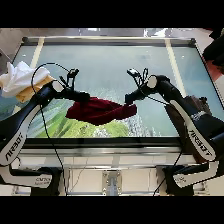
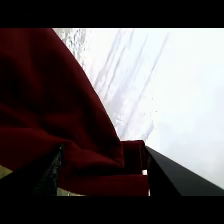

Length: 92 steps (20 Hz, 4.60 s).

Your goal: Fold the shirts.

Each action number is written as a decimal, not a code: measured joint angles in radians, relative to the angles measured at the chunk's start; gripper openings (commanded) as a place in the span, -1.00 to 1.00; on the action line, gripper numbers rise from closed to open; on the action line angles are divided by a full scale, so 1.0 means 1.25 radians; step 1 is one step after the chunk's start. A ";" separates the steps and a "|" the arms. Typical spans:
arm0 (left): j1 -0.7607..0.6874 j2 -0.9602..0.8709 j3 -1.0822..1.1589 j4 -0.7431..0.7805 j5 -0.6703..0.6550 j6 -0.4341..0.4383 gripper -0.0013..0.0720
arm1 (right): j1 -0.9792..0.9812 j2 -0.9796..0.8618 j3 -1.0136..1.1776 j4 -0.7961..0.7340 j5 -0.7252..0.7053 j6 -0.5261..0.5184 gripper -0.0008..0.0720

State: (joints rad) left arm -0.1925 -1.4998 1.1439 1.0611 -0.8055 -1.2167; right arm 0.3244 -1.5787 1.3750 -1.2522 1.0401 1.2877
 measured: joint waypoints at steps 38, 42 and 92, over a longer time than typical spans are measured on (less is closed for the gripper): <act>0.088 0.662 0.107 0.065 -0.039 -0.052 -0.93 | 0.005 0.485 0.320 -0.030 0.402 -0.026 -0.96; 0.104 0.826 0.108 0.168 -0.043 -0.113 -0.93 | 0.005 0.556 0.434 -0.076 0.408 -0.002 -0.96; 0.443 0.580 -0.617 -0.036 -0.025 -0.353 0.64 | -0.529 0.181 -0.353 0.290 0.157 -0.038 0.26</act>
State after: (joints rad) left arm 0.3614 -0.7742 0.3729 1.0164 -0.8364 -1.6577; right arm -0.3370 -1.3521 0.9340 -0.8898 1.2369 1.2400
